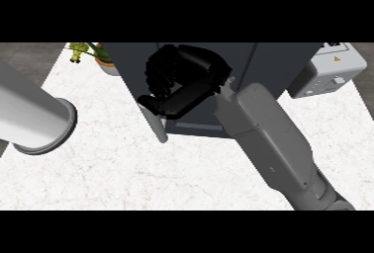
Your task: Pick up the bottled water, place it into the cabinet and close the cabinet
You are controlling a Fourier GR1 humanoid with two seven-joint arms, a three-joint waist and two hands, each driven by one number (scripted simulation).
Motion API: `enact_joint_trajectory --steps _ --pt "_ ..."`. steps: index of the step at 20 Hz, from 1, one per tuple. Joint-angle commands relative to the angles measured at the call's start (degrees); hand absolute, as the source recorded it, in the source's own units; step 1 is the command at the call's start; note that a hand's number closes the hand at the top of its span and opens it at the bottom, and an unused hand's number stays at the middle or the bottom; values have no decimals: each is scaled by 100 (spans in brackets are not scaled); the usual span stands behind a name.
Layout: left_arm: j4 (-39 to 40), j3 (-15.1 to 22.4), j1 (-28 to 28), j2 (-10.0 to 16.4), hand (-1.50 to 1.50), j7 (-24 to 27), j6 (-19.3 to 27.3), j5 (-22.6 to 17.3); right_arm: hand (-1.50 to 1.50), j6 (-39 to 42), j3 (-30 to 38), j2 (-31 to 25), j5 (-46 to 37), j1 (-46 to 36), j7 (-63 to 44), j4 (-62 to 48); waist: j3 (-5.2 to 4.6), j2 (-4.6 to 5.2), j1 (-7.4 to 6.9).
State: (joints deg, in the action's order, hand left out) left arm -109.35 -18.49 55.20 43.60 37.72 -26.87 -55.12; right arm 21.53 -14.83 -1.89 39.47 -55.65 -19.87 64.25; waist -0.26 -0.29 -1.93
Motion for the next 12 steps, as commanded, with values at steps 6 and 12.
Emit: enact_joint_trajectory --steps 6,12 --pt "-177 44 -336 -86 -150 -257 133 73 -150 -791 723 -211 -621 -955 610 -496 25 80 45" --pt "-193 102 -318 -129 -150 -282 -157 227 -150 -866 874 -321 -650 -1129 591 -621 24 79 -43"
